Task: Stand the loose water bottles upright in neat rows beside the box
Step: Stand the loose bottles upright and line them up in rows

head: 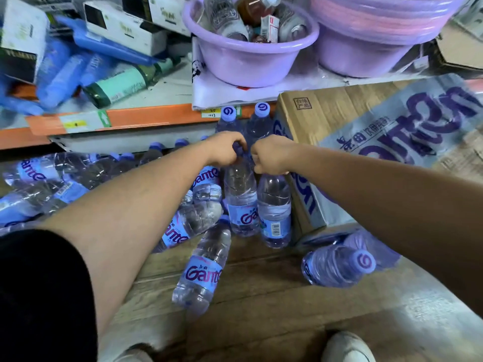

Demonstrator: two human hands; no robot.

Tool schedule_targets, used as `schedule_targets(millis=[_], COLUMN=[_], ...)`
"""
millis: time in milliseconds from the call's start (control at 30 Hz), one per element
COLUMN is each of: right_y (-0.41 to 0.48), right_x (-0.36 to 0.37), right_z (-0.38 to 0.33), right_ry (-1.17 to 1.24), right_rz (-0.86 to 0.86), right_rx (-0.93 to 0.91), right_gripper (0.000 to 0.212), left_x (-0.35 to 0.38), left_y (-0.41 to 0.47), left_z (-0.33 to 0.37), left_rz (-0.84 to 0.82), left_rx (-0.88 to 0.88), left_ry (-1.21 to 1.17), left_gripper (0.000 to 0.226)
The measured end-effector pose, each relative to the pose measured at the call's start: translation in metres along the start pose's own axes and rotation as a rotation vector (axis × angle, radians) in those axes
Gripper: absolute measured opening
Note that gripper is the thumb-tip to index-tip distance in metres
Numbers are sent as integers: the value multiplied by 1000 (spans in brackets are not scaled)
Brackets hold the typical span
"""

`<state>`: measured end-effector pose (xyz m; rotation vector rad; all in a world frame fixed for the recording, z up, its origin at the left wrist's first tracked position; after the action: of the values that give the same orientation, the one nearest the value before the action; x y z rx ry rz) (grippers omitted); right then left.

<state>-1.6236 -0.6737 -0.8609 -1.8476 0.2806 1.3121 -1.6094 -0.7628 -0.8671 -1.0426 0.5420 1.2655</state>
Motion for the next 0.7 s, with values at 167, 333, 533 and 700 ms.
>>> schedule_targets(millis=[167, 333, 533, 700], right_y=[0, -1, 0, -5], right_x=[-9, -23, -29, -36], right_z=[19, 8, 26, 28], right_ry=[101, 25, 166, 149], right_rz=[124, 33, 282, 414], right_rx=[102, 105, 194, 235], right_gripper=[28, 31, 8, 29], left_x=[-10, -22, -23, -24], left_y=[3, 1, 0, -3], left_z=[10, 22, 12, 15], left_rz=[60, 196, 144, 104], left_rx=[9, 83, 87, 99], left_ry=[-83, 79, 275, 266], left_gripper=[24, 25, 30, 29])
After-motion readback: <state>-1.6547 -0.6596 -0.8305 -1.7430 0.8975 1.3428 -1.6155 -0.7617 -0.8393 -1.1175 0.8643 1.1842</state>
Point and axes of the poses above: each hand's wrist, its own y-axis towards the middle knuckle, its own x-axis out of the palm, z = x × y, the point moved 7 cm from there along y, towards the middle knuckle, and after that the axes turned 1 degree about -x, right-handed, at the moved point
